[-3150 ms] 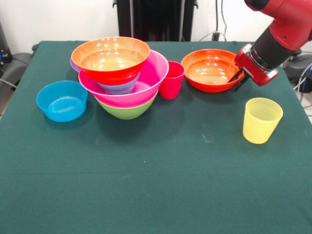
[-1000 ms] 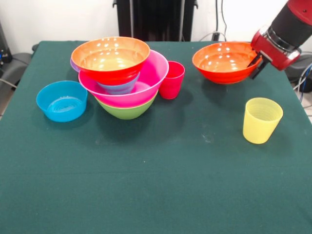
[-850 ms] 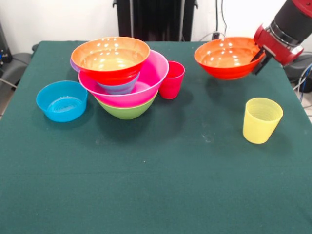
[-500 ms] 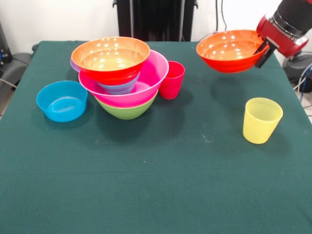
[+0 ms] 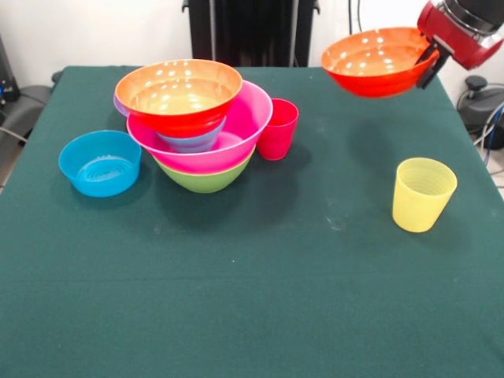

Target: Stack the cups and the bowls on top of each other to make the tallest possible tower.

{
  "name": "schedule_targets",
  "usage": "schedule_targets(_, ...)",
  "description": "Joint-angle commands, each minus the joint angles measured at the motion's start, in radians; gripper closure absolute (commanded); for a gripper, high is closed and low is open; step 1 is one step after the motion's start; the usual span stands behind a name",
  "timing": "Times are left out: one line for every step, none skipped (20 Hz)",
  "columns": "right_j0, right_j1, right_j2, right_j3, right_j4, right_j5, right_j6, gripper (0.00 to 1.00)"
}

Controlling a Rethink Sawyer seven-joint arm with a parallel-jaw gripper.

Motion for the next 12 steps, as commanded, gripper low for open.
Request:
schedule_targets(-0.039,-0.043,0.121,0.07,-0.036,0.112,0.031,1.0)
schedule_targets(-0.04,-0.051,0.119,0.075,-0.039,0.117,0.028,1.0)
schedule_targets(-0.042,-0.058,0.118,0.077,-0.041,0.121,0.025,1.0)
schedule_targets(-0.046,-0.063,0.117,0.077,-0.044,0.127,0.019,1.0)
schedule_targets(-0.048,-0.071,0.116,0.079,-0.048,0.135,0.014,1.0)
schedule_targets(-0.054,-0.079,0.113,0.08,-0.053,0.145,0.006,1.0)
schedule_targets(-0.058,-0.087,0.111,0.082,-0.057,0.152,-0.001,1.0)
schedule_targets(-0.063,-0.094,0.109,0.084,-0.062,0.158,-0.009,1.0)
schedule_targets(-0.067,-0.101,0.108,0.088,-0.067,0.16,-0.016,1.0)
schedule_targets(-0.074,-0.106,0.107,0.09,-0.071,0.162,-0.024,1.0)
schedule_targets(-0.078,-0.112,0.107,0.094,-0.076,0.163,-0.03,1.0)
schedule_targets(-0.084,-0.115,0.106,0.096,-0.08,0.163,-0.037,1.0)
